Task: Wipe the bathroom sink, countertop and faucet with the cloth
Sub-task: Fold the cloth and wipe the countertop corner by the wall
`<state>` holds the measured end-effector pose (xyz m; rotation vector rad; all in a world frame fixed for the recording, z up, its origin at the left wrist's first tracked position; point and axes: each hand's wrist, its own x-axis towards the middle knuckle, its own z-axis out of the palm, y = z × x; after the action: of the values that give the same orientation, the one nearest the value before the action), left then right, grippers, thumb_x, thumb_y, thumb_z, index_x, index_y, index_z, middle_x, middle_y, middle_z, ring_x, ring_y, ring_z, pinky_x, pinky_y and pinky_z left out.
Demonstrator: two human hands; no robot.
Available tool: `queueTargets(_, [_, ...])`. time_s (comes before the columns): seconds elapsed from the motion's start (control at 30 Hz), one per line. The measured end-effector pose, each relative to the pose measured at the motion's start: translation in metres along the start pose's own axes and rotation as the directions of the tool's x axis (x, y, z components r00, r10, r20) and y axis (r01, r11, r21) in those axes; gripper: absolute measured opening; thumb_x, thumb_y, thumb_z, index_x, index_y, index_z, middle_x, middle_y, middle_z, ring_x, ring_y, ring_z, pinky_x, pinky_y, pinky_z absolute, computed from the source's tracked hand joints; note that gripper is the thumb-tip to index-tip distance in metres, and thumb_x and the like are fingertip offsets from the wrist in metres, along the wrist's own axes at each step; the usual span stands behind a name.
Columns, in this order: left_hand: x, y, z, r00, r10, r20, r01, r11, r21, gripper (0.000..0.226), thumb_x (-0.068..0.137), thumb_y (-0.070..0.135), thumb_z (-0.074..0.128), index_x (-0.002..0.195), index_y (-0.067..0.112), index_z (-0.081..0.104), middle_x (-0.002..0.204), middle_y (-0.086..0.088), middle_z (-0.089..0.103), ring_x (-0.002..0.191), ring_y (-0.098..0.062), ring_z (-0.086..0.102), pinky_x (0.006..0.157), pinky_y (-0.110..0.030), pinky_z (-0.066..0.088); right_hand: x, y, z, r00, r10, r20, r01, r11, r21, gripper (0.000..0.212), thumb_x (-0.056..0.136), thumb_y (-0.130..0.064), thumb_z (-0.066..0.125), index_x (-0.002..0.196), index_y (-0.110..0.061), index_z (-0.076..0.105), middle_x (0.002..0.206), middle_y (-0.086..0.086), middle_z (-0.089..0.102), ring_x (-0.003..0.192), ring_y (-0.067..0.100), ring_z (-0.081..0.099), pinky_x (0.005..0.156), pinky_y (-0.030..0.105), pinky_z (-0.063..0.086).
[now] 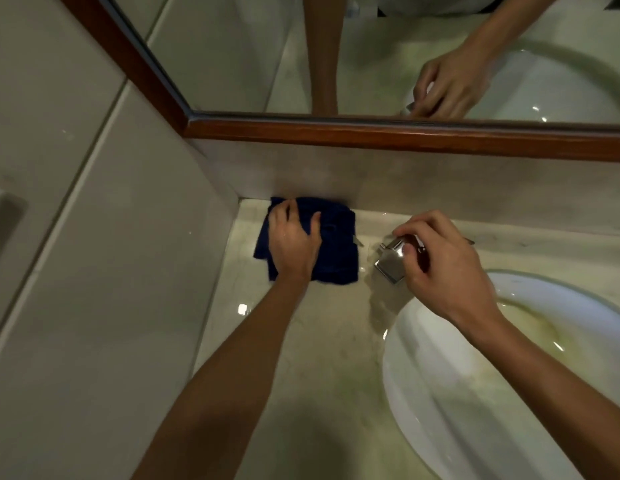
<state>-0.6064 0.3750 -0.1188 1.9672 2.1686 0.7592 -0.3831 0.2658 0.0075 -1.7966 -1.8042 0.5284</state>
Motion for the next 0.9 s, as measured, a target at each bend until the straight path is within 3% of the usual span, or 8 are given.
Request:
queueTargets(0.2, [-0.017, 0.03, 0.007, 0.998, -0.003, 0.06, 0.005, 0.999, -0.038, 0.062, 0.102, 0.05, 0.047, 0.14, 0.001, 0.056, 0.138, -0.017, 0.059, 0.129, -0.033, 0.053, 0.11, -0.044, 0.044, 0.0, 0.001, -0.001, 1.0, -0.026, -0.014, 0.025, 0.999, -0.024, 0.021, 0.097, -0.019, 0.056, 0.115, -0.017, 0.068, 0.115, -0.005, 0.056, 0.096, 0.011, 0.058, 0.076, 0.028, 0.047])
queueTargets(0.4, [-0.004, -0.009, -0.012, 0.992, 0.068, 0.102, -0.05, 0.985, -0.167, 0.056, 0.1, 0.043, 0.061, 0.141, 0.004, 0.057, 0.142, -0.014, 0.058, 0.132, -0.028, 0.052, 0.112, -0.038, 0.039, -0.001, 0.004, 0.0, 0.999, -0.047, -0.02, 0.047, 0.998, -0.032, 0.021, 0.099, -0.02, 0.058, 0.117, -0.017, 0.069, 0.116, -0.004, 0.056, 0.094, 0.011, 0.058, 0.078, 0.026, 0.047])
queueTargets(0.57, [0.026, -0.063, -0.032, 0.993, -0.006, 0.118, 0.023, 0.99, -0.138, 0.06, 0.1, 0.051, 0.055, 0.142, 0.008, 0.055, 0.142, -0.013, 0.056, 0.132, -0.029, 0.051, 0.114, -0.044, 0.041, -0.001, 0.002, 0.002, 0.997, -0.049, -0.054, 0.047, 0.998, -0.028, 0.02, 0.096, -0.02, 0.058, 0.112, -0.018, 0.07, 0.112, -0.005, 0.057, 0.092, 0.015, 0.06, 0.075, 0.033, 0.053])
queueTargets(0.77, [0.023, -0.07, -0.041, 0.979, 0.028, 0.204, -0.018, 0.999, -0.05, 0.086, 0.095, 0.071, 0.044, 0.157, 0.011, 0.04, 0.159, -0.013, 0.039, 0.147, -0.029, 0.034, 0.123, -0.044, 0.028, 0.0, 0.004, 0.001, 0.989, -0.136, 0.049, 0.143, 0.976, -0.165, 0.042, 0.094, -0.045, 0.065, 0.127, -0.02, 0.068, 0.124, 0.0, 0.056, 0.104, 0.02, 0.061, 0.077, 0.034, 0.055])
queueTargets(0.9, [0.017, -0.072, -0.044, 0.957, 0.074, 0.279, -0.084, 0.996, 0.024, 0.104, 0.089, 0.082, 0.043, 0.163, 0.012, 0.024, 0.167, -0.013, 0.026, 0.155, -0.029, 0.021, 0.128, -0.045, 0.013, 0.002, 0.006, 0.002, 0.983, -0.159, 0.087, 0.176, 0.954, -0.243, 0.038, 0.093, -0.034, 0.065, 0.129, -0.021, 0.066, 0.126, 0.002, 0.057, 0.111, 0.024, 0.058, 0.076, 0.039, 0.057])
